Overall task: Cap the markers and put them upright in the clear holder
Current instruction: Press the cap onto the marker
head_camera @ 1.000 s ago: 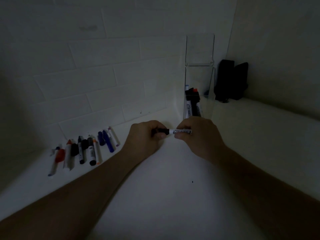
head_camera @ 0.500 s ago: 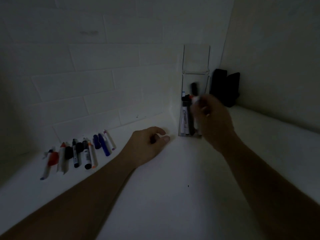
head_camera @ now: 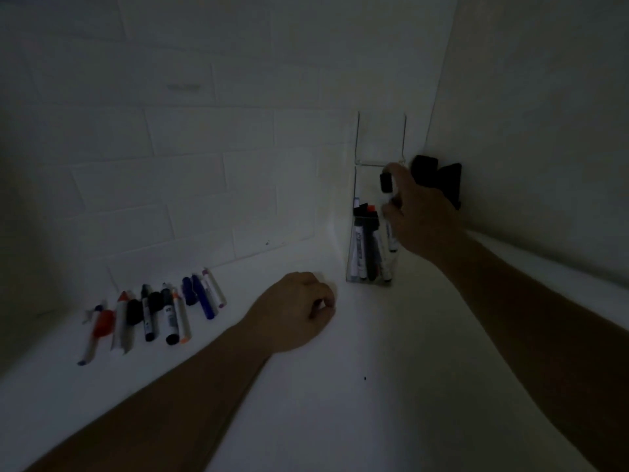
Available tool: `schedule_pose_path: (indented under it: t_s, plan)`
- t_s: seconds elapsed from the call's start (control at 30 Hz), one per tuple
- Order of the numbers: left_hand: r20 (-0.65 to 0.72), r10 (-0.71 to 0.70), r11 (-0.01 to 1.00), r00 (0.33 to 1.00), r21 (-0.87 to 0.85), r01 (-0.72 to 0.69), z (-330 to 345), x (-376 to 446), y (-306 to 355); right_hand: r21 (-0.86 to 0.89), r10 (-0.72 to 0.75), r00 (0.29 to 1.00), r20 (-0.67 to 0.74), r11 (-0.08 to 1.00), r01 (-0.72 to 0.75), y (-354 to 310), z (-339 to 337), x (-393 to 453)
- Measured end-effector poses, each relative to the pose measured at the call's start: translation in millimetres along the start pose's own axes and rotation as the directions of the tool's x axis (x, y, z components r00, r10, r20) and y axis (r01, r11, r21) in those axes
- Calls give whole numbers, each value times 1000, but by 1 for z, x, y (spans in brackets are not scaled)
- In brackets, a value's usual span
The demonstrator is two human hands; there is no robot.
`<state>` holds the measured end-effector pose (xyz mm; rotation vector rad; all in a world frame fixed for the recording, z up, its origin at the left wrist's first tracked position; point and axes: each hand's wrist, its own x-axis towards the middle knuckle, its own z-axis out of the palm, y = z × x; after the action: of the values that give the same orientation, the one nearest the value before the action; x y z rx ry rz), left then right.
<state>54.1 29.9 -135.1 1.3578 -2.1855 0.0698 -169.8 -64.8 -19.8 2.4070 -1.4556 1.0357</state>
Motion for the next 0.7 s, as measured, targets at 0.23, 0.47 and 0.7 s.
schedule_pose_path:
  t_s: [0.23,0.47,0.7]
  plan:
    - [1,22,999,1000,32,-22,3,2,-3,62,24,993,114,998,-31,16,15,-18]
    - [172,-42,997,984,73,30,-24,7,0,71,-23,982,-186,997,37,-3,24,-37]
    - [218,-321,945,922,130,299,-115,-21,-49,275,-216,976,-2,939,208,-72,70,-55]
